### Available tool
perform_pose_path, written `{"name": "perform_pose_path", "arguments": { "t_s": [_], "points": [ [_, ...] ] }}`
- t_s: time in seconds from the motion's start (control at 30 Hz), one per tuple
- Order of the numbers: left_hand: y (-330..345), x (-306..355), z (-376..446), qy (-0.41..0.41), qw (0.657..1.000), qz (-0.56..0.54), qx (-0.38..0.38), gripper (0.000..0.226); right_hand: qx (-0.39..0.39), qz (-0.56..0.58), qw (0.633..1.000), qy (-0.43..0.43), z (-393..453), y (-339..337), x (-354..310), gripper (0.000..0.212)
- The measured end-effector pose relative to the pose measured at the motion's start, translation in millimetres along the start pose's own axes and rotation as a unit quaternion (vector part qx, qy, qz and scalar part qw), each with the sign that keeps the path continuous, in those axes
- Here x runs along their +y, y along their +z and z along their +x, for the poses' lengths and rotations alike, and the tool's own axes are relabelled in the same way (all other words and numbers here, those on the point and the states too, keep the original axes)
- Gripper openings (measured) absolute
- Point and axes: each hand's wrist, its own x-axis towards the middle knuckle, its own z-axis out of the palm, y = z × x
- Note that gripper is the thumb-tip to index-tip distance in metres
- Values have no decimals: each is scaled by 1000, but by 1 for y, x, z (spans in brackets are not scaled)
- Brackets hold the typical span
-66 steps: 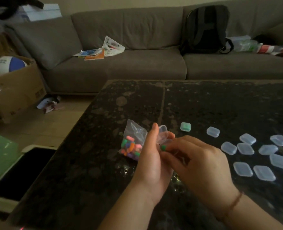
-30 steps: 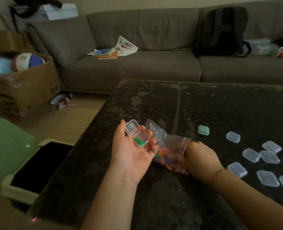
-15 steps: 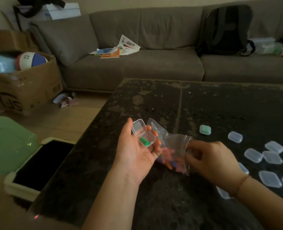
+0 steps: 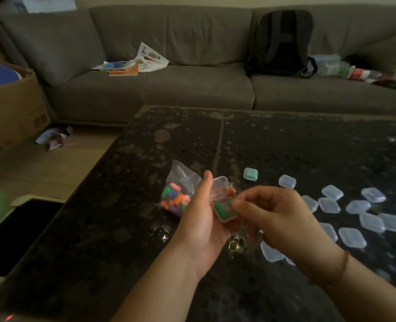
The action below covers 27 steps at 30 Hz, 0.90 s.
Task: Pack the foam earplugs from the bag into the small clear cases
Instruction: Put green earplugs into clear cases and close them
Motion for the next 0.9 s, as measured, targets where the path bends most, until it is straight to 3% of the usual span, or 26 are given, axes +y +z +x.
{"name": "perform_pose_path", "arguments": {
  "t_s": [0.13,0.27,0.6,0.8,0.9],
  "points": [
    [7,-6,2,4,1000,6,-3,67,79,-45,996,-13,3,4,7,4],
    [10,-12,4,-6,1000,0,-18,72,112,-79,990,-12,7,5,16,9],
    [4,-7,3,-13,999,-4,-30,58,73,-68,995,0,10,1,15,12],
    [1,-7,5,-14,999,-22,-35,48,132,105,985,-29,9,-16,11,19],
    [1,-7,4,-17,998,-13,-55,45,81,63,992,-69,9,-20,14,16]
  ]
}}
